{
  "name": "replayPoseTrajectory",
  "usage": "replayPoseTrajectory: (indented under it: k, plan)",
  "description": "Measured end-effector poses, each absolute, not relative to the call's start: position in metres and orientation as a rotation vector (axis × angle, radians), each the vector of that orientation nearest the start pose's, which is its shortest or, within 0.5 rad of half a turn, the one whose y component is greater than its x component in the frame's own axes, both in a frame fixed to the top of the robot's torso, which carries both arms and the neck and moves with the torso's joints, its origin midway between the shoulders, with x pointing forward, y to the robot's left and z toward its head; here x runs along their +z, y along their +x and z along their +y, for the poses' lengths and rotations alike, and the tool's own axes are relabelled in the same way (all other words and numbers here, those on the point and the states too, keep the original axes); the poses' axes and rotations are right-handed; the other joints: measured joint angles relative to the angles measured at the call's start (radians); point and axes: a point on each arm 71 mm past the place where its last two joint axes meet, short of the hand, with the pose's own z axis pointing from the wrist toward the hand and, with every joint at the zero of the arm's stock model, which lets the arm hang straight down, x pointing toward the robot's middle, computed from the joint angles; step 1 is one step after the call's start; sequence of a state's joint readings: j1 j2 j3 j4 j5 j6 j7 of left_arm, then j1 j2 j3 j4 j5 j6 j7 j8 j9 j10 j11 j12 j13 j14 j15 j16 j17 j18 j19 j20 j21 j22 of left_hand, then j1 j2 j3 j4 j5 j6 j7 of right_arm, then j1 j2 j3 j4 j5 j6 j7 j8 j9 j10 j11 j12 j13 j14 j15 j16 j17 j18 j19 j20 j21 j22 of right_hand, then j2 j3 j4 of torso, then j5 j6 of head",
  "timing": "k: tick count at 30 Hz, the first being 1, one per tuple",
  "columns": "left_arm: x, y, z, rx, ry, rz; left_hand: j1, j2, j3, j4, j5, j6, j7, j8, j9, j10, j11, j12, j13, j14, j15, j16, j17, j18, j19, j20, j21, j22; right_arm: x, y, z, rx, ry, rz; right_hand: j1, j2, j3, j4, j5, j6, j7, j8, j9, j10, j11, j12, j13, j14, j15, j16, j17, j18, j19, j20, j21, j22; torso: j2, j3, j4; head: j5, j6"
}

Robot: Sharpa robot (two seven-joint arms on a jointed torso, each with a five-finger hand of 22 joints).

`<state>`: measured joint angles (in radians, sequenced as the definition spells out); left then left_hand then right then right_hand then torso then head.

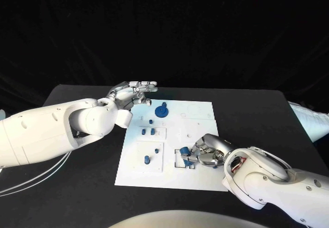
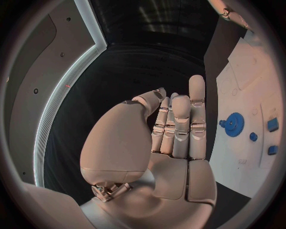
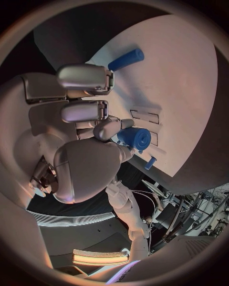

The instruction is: Assemble the parts on the task board

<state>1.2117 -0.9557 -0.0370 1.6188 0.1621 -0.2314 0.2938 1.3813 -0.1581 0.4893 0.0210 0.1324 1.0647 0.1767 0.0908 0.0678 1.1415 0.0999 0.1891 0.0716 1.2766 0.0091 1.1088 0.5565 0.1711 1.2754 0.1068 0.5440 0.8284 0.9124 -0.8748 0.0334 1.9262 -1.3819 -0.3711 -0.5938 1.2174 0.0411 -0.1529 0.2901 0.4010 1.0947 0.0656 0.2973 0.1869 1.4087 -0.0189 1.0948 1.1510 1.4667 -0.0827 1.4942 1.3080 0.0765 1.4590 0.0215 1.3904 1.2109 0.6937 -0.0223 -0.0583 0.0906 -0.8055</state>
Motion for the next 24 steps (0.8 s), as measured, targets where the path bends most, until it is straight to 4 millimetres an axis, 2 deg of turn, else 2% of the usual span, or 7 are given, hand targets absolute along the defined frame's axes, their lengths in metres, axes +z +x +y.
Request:
replayPoseTrajectory:
  k: [7,8,10,12,16,19,24]
  plan:
    - [-0.1737,0.4714,0.2327,-1.601,-1.342,1.476,0.0,0.0,0.0,0.0,0.0,0.0,0.0,0.0,0.0,0.0,0.0,0.0,0.0,0.0,0.0,0.0,0.0,0.0,0.0,0.0,0.0,0.0,-0.25,0.362,-0.1281,0.666,0.208,2.038,-0.004,0.004,-0.005,0.0,0.0,0.0,0.0,0.002,0.002,-0.004,-0.003,-0.012,-0.008,0.002,-0.002,0.0,0.0,0.0,0.0,0.0,0.0,0.0,0.0,0.0012,0.0002,0.003,0.0]
    - [-0.1737,0.4714,0.2327,-1.602,-1.341,1.477,0.0,0.0,0.0,0.0,0.0,0.0,0.0,0.0,0.0,0.0,0.0,0.0,0.0,0.0,0.0,0.0,0.0,0.0,0.0,0.0,0.0,0.0,-0.2502,0.3624,-0.1274,0.666,0.206,2.039,-0.004,0.004,-0.01,0.001,0.0,0.0,0.0,0.002,0.038,-0.004,-0.004,-0.012,-0.008,0.002,-0.002,0.0,0.0,0.0,0.0,0.0,0.0,0.001,0.0,0.0012,0.0002,0.003,-0.001]
    - [-0.1737,0.4714,0.2326,-1.602,-1.341,1.477,0.0,0.0,0.0,0.0,0.0,0.0,0.0,0.0,0.0,0.0,0.0,0.0,0.0,0.0,0.0,0.0,0.0,0.0,0.0,0.0,0.0,0.0,-0.2508,0.3634,-0.126,0.666,0.203,2.039,-0.01,0.009,-0.02,0.002,-0.009,0.0,0.0,0.002,0.067,-0.004,-0.004,-0.02,-0.013,0.002,-0.002,0.0,0.0,0.0,0.0,0.0,0.0,0.001,0.0,0.0012,0.0004,0.003,-0.002]
    - [-0.1737,0.4713,0.2325,-1.602,-1.341,1.477,0.0,0.0,0.0,0.0,0.0,0.0,0.0,0.0,0.0,0.0,0.0,0.0,0.0,0.0,0.0,0.0,0.0,0.0,0.0,0.0,0.0,0.0,-0.2514,0.3644,-0.1255,0.663,0.201,2.038,-0.033,0.005,-0.038,0.001,-0.05,0.009,-0.009,0.006,0.08,-0.003,-0.004,-0.033,-0.02,0.002,-0.002,0.0,0.0,0.0,0.0,0.0,0.0,0.0,0.0,0.0012,0.0002,0.003,-0.002]
    - [-0.1736,0.4713,0.2324,-1.603,-1.341,1.478,0.0,0.0,-0.003,-0.003,0.0,0.0,0.0,0.0,0.0,0.0,0.0,0.0,0.0,0.0,0.0,0.0,0.0,0.0,0.0,0.0,0.0,0.0,-0.2523,0.3657,-0.1253,0.656,0.194,2.032,-0.093,-0.008,-0.082,0.001,-0.201,0.013,-0.012,0.008,0.094,-0.018,-0.002,-0.069,-0.045,0.002,-0.002,0.0,0.0,0.0,-0.004,-0.004,0.0,-0.007,0.001,0.0013,-0.0003,0.004,-0.002]
    - [-0.1737,0.4712,0.2324,-1.603,-1.341,1.478,0.0,0.0,-0.003,-0.003,0.0,0.0,0.0,0.0,0.0,0.0,0.0,0.0,0.0,0.0,0.0,0.0,0.0,0.0,0.0,0.0,0.0,0.0,-0.2522,0.3662,-0.1248,0.653,0.187,2.027,-0.136,-0.05,-0.098,0.004,-0.297,0.002,-0.008,0.004,0.101,-0.024,-0.001,-0.101,-0.067,0.002,-0.002,0.0,0.0,0.0,-0.004,-0.004,0.0,-0.013,0.001,0.0017,-0.0007,0.004,-0.002]
    - [-0.1737,0.4712,0.2323,-1.603,-1.341,1.478,0.0,0.0,-0.003,-0.003,0.0,0.0,0.0,0.0,0.0,0.0,0.0,0.0,0.0,0.0,0.0,0.0,0.0,0.0,0.0,0.0,0.0,0.0,-0.2515,0.3663,-0.1245,0.649,0.176,2.017,-0.19,-0.095,-0.071,0.005,-0.332,0.002,-0.008,0.004,0.114,-0.031,0.001,-0.125,-0.085,0.002,-0.002,0.0,0.0,0.0,-0.004,-0.004,0.0,-0.014,0.001,0.0019,-0.0013,0.004,-0.002]
